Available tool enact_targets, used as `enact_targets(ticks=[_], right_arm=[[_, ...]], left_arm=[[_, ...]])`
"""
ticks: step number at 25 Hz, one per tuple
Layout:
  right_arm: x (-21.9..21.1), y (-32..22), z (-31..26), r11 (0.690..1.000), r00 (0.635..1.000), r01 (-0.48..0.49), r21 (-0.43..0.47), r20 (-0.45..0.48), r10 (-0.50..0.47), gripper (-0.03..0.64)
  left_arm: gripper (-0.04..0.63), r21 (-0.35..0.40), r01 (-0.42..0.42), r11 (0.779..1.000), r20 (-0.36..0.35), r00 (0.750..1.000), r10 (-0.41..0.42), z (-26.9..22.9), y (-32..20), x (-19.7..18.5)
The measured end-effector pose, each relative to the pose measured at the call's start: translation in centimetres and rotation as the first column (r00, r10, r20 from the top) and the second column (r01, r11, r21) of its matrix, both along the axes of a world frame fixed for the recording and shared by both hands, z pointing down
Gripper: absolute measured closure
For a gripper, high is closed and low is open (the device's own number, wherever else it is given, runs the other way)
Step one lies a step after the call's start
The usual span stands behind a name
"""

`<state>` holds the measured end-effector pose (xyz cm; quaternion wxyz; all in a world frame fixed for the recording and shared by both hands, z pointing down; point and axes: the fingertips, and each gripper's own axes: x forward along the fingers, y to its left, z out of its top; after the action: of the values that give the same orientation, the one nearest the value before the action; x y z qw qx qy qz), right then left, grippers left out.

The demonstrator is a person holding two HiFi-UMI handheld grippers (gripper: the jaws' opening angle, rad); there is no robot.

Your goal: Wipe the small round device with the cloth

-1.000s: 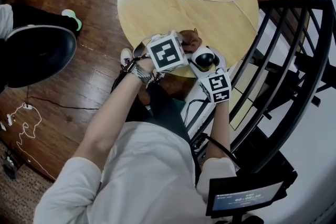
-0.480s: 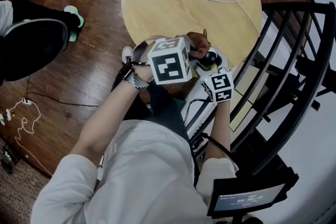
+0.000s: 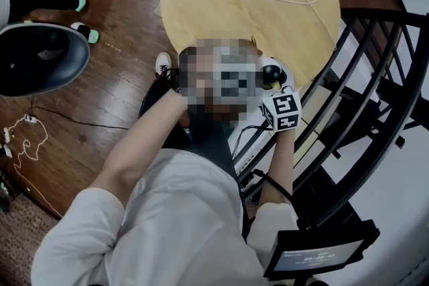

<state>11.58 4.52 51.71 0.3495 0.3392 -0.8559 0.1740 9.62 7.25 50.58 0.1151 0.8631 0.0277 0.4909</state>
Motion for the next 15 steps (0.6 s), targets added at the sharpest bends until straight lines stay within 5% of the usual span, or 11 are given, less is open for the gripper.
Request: enact_targets(ticks=[5, 10, 12, 15], right_arm=[[0.0, 0.6, 0.1, 0.997, 0.997, 0.071, 0.013, -0.015, -0.070, 0.248], [1.3, 2.2, 0.6, 0.922, 0.913, 0.387, 0.007, -0.144, -0.382, 0.192], [2.0, 1.8, 0.7, 0.874, 0.856, 0.486, -0.026, -0.190, -0.482, 0.189], [2.1, 1.1, 0.7, 0.820, 0.801, 0.566, -0.080, -0.181, -0.570, 0.189]], left_arm=[[0.532, 0.002, 0.038, 0.999, 0.040, 0.998, -0.038, 2.2, 0.0, 0.1], [0.531, -0.080, 0.181, 0.980, -0.066, 0.980, -0.187, 1.6, -0.5, -0.1], [0.531, -0.152, 0.280, 0.948, -0.114, 0.948, -0.298, 1.3, -1.0, -0.8], [0.529, -0.223, 0.437, 0.872, -0.135, 0.872, -0.471, 0.8, -2.5, -3.0]])
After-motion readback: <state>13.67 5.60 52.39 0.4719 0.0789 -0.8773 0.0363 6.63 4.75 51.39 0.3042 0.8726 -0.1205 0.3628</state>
